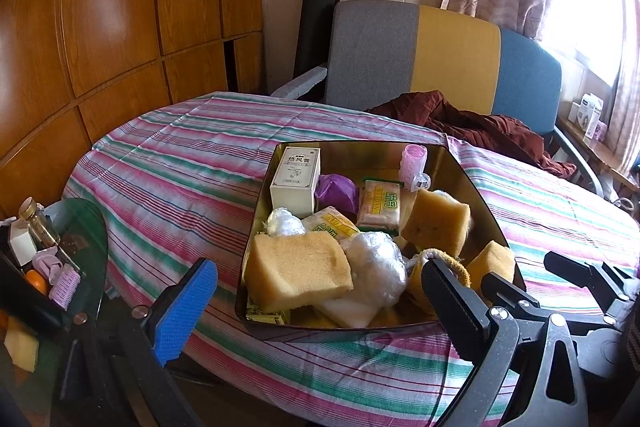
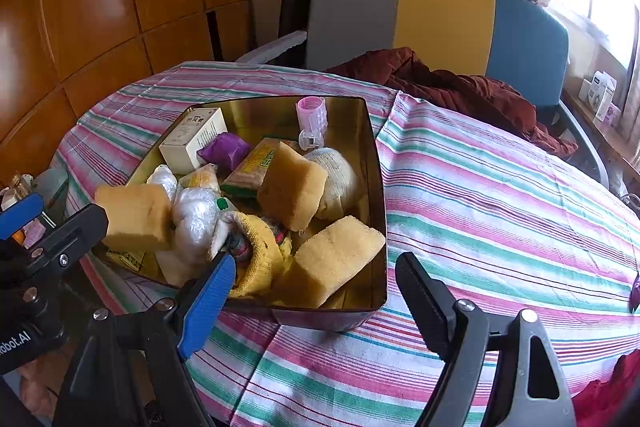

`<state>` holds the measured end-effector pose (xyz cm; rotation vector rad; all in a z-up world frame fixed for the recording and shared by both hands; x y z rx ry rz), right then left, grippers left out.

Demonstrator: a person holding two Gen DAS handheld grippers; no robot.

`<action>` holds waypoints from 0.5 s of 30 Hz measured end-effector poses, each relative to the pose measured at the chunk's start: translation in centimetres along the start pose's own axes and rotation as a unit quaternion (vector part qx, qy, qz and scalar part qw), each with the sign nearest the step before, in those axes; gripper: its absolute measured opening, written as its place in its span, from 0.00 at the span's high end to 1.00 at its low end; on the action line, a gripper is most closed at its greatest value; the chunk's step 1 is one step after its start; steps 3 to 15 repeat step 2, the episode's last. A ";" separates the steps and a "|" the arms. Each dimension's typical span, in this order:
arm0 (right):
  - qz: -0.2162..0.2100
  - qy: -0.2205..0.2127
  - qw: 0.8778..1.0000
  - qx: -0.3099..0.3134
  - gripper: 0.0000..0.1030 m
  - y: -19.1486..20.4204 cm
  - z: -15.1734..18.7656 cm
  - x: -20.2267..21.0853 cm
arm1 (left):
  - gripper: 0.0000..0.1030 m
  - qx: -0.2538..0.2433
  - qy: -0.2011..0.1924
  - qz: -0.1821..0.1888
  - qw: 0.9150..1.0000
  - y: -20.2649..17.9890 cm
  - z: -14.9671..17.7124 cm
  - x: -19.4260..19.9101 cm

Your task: Organize objects

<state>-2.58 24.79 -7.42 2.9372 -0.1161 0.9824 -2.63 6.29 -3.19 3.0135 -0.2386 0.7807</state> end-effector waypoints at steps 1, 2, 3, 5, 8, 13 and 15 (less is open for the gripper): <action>0.000 0.000 1.000 0.000 0.19 0.0 0.0 0.0 | 0.00 -0.001 0.002 0.000 1.000 0.0 0.0 0.0; 0.000 -0.001 1.000 -0.001 0.19 0.0 0.0 0.0 | 0.00 -0.001 0.003 0.000 1.000 0.0 0.1 -0.1; 0.000 -0.001 1.000 -0.001 0.19 0.0 0.0 0.0 | 0.00 -0.001 0.003 0.000 1.000 0.0 0.1 -0.1; 0.000 -0.001 1.000 -0.001 0.19 0.0 0.0 0.0 | 0.00 -0.001 0.003 0.000 1.000 0.0 0.1 -0.1; 0.000 -0.001 1.000 -0.001 0.19 0.0 0.0 0.0 | 0.00 -0.001 0.003 0.000 1.000 0.0 0.1 -0.1; 0.000 -0.001 1.000 -0.001 0.19 0.0 0.0 0.0 | 0.00 -0.001 0.003 0.000 1.000 0.0 0.1 -0.1; 0.000 -0.001 1.000 -0.001 0.19 0.0 0.0 0.0 | 0.00 -0.001 0.003 0.000 1.000 0.0 0.1 -0.1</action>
Point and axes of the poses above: each gripper's, at about its wrist camera, not at the fingertips, and x roughly against the way its jaws point, y to its left, z to its underside, the point moved 6 cm from there along -x, roughly the way its jaws point, and after that the axes turned 11 degrees about -y, right-handed, at the moved point
